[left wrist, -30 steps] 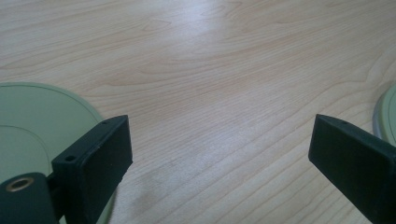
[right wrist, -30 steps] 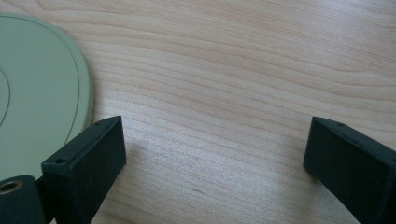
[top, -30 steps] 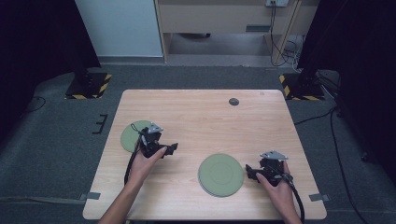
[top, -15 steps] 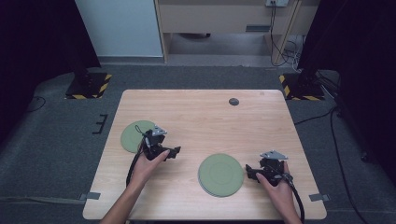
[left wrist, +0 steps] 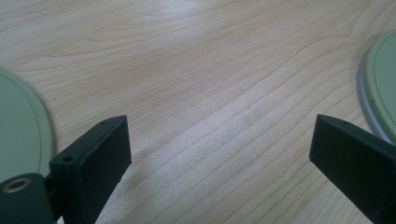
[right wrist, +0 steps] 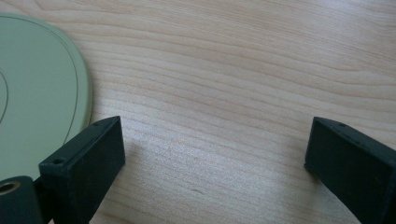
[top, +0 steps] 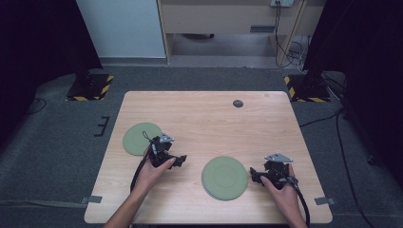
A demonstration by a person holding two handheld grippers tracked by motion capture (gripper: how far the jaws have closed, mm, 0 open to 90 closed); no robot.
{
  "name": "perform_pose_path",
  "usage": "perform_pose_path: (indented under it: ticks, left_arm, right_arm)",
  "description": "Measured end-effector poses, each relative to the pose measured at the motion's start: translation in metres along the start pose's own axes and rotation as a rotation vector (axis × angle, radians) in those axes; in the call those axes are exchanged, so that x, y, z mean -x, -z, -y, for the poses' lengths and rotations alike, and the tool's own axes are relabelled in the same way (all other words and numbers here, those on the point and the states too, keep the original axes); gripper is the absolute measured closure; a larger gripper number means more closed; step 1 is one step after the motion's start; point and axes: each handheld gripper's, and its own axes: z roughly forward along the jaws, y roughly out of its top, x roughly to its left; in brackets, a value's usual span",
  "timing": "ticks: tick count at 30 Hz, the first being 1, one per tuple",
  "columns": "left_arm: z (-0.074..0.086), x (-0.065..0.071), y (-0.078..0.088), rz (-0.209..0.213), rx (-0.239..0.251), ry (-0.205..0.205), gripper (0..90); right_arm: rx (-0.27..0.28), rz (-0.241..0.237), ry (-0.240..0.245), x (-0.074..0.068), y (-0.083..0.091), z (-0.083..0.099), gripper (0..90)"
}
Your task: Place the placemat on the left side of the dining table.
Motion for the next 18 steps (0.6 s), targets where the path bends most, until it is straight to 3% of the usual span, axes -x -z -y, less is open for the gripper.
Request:
perform_pose_path:
  ticks: [8, 13, 15, 18]
  left_arm:
    - [0.007, 0.007, -0.014, 0.011, -0.044, -0.014, 4.6]
    - [0.013, 0.011, -0.018, -0.011, 0.004, -0.034, 1.2]
    - [0.017, 0.013, -0.019, -0.043, 0.013, -0.088, 0.5]
    - [0.018, 0.015, -0.019, -0.058, 0.013, -0.076, 0.0]
  right_arm:
    - [0.0, 0.001, 0.0, 0.0, 0.0, 0.0, 5.1]
    - [0.0, 0.001, 0.001, 0.0, 0.0, 0.0, 5.1]
    - [0.0, 0.001, 0.002, 0.0, 0.0, 0.0, 5.2]
    - [0.001, -0.002, 0.003, -0.001, 0.0, 0.0, 5.1]
